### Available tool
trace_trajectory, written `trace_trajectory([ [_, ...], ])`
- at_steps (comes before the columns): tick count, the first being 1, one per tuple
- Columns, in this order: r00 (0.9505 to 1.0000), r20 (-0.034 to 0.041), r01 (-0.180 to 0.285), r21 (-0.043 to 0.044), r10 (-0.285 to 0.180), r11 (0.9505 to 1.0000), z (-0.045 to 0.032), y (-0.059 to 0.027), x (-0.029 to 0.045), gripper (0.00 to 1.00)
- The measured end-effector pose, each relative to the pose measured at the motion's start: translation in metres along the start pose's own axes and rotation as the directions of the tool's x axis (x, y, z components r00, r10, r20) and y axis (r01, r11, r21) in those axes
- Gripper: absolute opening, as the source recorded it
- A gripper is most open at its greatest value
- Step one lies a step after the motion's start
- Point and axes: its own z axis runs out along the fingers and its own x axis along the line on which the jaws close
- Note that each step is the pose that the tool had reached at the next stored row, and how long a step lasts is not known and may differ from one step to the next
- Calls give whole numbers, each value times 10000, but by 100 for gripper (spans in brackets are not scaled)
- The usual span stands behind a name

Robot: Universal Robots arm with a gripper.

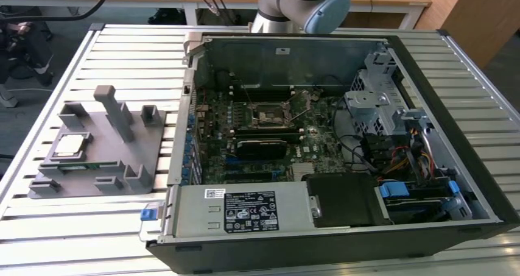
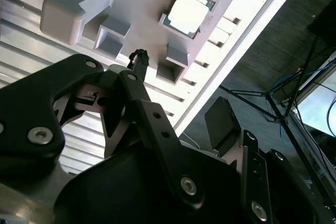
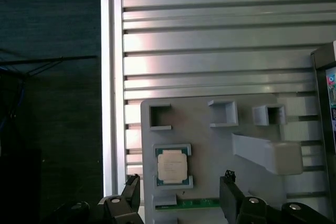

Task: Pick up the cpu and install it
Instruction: 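Pick up the cpu and move it towards the insertion slot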

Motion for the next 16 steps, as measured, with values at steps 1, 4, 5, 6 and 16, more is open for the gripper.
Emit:
trace_trajectory([
  [1,10000,-1,0,-4,0,10000,3,0,0,70],
  [4,10000,0,0,-9,0,10000,11,-1,0,70],
  [5,10000,-1,0,-8,0,10000,14,-2,0,70],
  [6,10000,0,0,-9,0,10000,18,-2,-1,70],
  [16,10000,0,0,-11,0,10000,57,-7,-1,70],
])
